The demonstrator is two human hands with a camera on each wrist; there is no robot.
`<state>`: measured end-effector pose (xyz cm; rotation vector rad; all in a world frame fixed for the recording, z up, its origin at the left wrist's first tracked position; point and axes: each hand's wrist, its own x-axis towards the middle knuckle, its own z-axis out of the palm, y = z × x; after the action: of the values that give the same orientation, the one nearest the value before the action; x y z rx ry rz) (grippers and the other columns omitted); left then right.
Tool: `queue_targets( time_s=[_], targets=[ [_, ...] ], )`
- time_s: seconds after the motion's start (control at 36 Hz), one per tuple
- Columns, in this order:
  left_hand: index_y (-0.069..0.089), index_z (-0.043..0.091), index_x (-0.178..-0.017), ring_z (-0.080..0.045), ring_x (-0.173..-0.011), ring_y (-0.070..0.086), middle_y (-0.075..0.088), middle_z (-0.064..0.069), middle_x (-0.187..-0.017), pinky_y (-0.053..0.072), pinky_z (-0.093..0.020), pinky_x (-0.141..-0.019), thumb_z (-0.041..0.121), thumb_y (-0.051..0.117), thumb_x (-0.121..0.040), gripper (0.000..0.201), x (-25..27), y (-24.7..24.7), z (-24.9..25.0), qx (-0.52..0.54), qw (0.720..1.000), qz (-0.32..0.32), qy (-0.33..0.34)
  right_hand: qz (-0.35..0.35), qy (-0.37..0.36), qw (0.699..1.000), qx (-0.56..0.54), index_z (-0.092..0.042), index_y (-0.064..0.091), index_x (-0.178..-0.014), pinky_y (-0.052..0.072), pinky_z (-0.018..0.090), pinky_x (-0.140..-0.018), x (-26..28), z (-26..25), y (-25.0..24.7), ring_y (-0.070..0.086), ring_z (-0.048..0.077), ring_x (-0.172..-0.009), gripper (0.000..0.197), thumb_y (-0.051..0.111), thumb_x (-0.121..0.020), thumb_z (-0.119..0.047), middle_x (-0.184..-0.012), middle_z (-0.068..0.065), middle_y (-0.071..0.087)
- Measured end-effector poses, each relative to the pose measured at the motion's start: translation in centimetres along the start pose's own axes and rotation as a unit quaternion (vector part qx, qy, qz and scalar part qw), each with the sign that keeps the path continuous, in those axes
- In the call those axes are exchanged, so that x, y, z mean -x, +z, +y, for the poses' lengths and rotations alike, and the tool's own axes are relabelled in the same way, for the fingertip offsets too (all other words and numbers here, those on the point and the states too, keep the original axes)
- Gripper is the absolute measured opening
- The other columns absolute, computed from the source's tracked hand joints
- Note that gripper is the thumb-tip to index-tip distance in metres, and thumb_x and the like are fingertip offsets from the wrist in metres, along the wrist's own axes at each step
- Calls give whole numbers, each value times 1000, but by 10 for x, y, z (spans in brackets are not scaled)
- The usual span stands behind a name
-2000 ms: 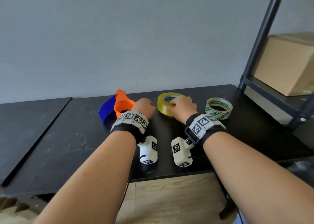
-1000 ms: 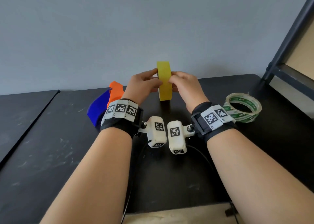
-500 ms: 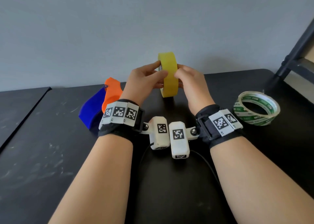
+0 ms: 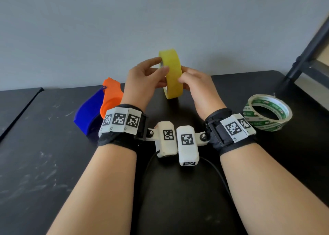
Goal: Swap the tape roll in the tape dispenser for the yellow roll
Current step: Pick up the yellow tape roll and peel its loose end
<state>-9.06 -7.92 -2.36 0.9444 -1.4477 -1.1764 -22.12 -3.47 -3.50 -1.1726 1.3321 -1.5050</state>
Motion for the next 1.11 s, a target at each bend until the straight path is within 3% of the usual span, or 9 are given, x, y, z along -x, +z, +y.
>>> queue_targets(
  time_s=[0.11,0.19,0.33,0.44,0.64,0.81,0.92,1.03,1.11],
  targets=[
    [54,6,-132,-22,-88,70,72,-13,-100,59,-32,-82,7,69,-86,49,1,1,0,-10,999,-31,-2,29,2,1000,-1,-24,76,-83,50,49,-102,-2,1,-2,69,30,-104,22,56,-82,-15,-100,13,76],
    [50,17,-139,-20,-95,71,72,-9,-103,56,-35,-91,9,74,-79,65,4,1,0,-45,996,-83,-6,26,5,1000,-2,-29,75,-90,51,47,-100,-3,0,-5,71,21,-100,22,57,-84,-18,-97,3,78],
    [47,9,-141,-22,-88,70,71,-12,-100,57,-38,-89,5,74,-80,68,6,2,2,-17,997,-79,-17,21,4,1000,-4,-30,76,-80,50,51,-101,-3,-4,-7,71,25,-101,22,57,-83,-20,-98,8,77],
    [51,7,-138,-32,-99,70,71,-18,-108,59,-38,-87,3,72,-82,60,8,3,3,-7,997,-72,-11,15,0,1000,9,-32,77,-78,49,52,-101,-2,-5,-7,69,26,-103,25,55,-74,-22,-98,6,77],
    [54,8,-135,-15,-88,73,75,-8,-100,60,-25,-74,8,71,-85,53,10,2,6,17,999,-42,-9,-22,-17,999,32,-31,73,-92,53,44,-98,2,-7,-8,70,19,-99,34,49,-86,-8,-97,-1,76],
    [53,4,-135,-16,-84,72,74,-11,-99,60,-24,-70,7,70,-85,53,10,5,6,30,999,-15,-13,-24,-4,999,40,-26,74,-100,50,48,-102,3,-6,-9,68,24,-105,38,50,-72,-16,-103,5,76],
    [53,3,-135,-13,-79,72,74,-10,-96,60,-24,-70,7,70,-86,52,8,4,5,44,999,-7,-13,-30,-1,999,45,-25,73,-103,48,45,-105,3,-5,-9,67,22,-109,40,50,-72,-16,-108,5,75],
    [51,2,-135,-6,-71,71,73,-6,-89,60,-22,-69,10,69,-87,52,7,3,4,49,999,9,-10,-16,11,996,90,-18,72,-92,46,41,-102,3,-6,-8,64,22,-107,29,53,-75,-30,-107,8,72],
    [50,4,-137,-9,-80,72,73,-6,-96,59,-23,-74,12,70,-86,55,6,4,5,20,1000,-9,-3,6,14,995,97,-14,64,-82,45,32,-85,1,-6,-10,60,19,-89,15,55,-84,-26,-92,6,66]
  ],
)
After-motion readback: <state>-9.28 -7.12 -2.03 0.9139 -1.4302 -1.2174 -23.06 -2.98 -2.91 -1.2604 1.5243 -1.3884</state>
